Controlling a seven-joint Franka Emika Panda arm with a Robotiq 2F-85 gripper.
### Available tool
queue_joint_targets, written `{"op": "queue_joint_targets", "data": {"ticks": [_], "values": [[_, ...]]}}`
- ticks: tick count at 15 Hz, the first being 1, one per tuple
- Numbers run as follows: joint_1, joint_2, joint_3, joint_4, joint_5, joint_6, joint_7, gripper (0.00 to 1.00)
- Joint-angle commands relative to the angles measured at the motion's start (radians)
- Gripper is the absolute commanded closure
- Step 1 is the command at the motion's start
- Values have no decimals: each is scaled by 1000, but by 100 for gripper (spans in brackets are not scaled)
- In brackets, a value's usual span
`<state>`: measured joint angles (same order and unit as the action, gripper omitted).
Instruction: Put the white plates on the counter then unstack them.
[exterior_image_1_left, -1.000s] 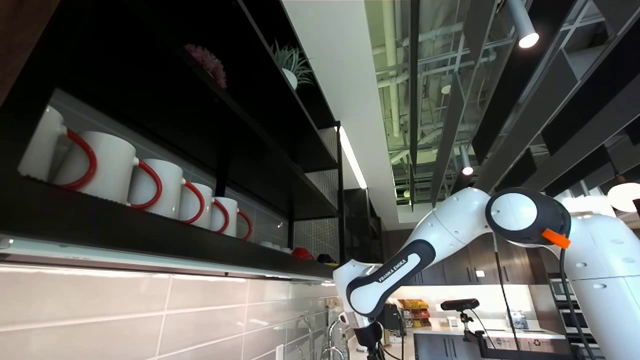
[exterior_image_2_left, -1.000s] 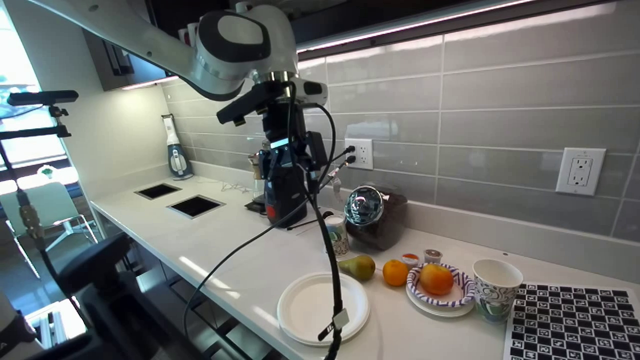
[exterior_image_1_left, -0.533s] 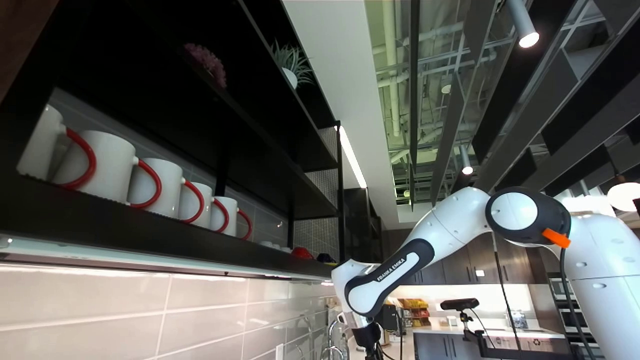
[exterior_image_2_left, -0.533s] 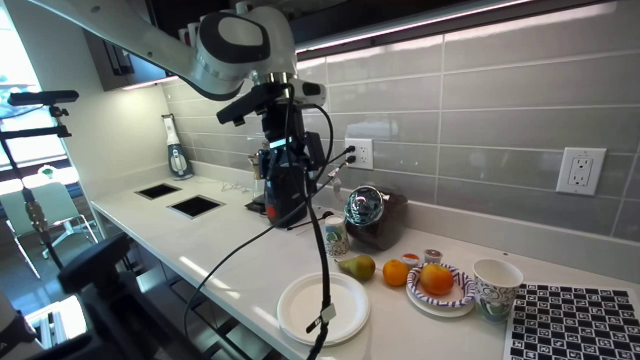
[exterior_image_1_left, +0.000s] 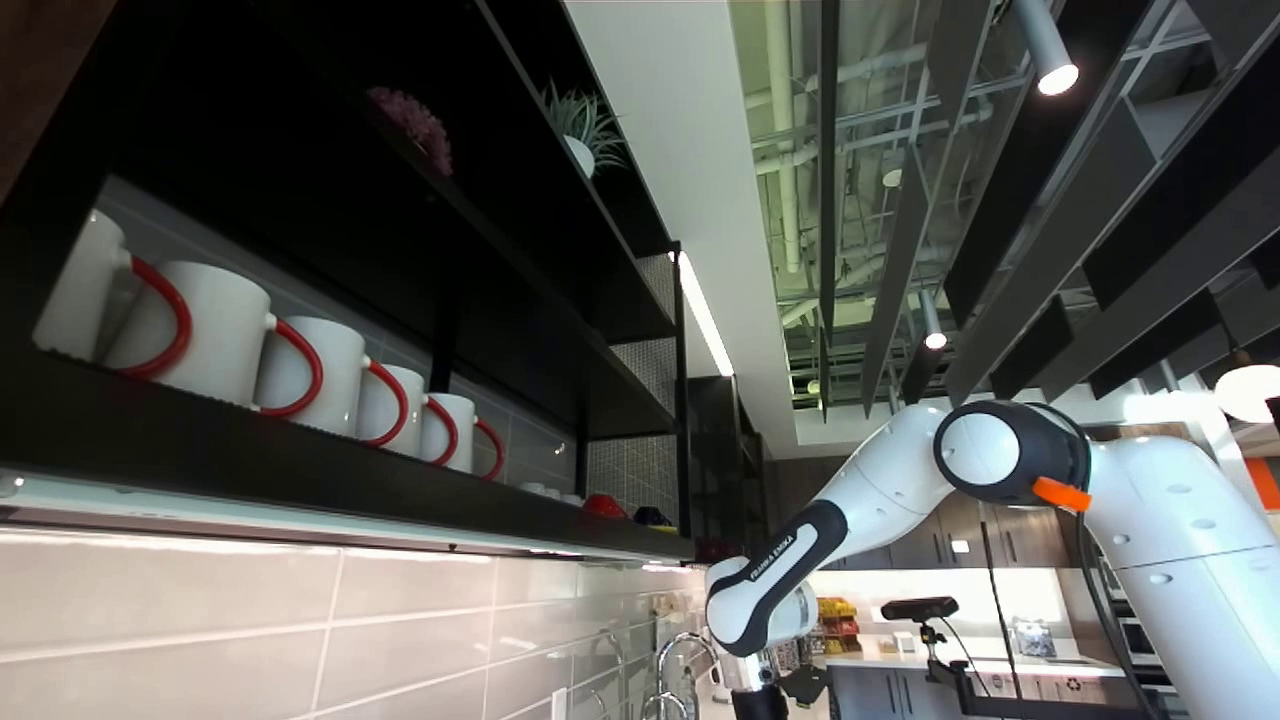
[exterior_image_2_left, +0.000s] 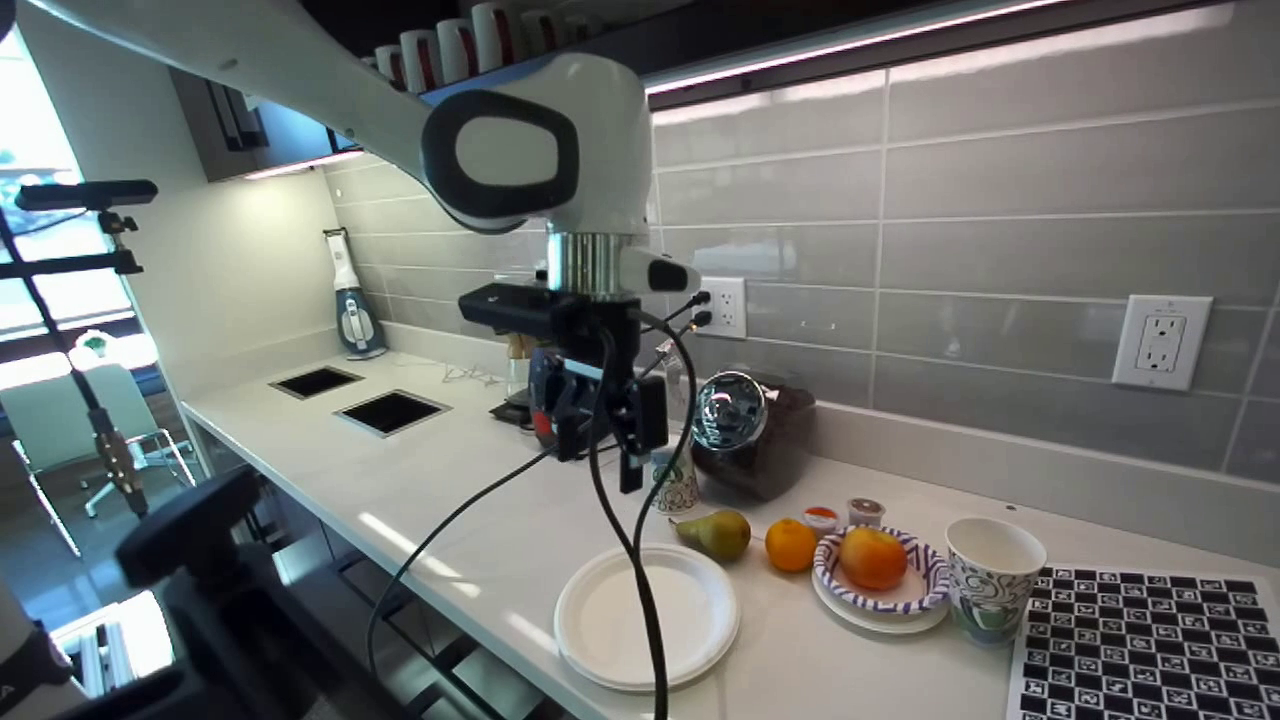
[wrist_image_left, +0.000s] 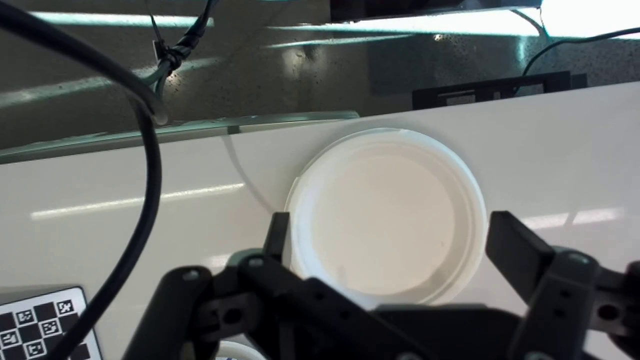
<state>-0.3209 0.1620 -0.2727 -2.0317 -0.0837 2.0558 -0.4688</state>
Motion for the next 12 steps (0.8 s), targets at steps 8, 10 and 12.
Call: {"op": "queue_joint_targets", "data": {"ticks": [8, 10, 12], "values": [[-111, 106, 0, -41, 160, 207, -180, 0], [-108, 103, 2, -40, 160, 207, -179, 0], [-107, 100, 3, -39, 160, 207, -179, 0]]}}
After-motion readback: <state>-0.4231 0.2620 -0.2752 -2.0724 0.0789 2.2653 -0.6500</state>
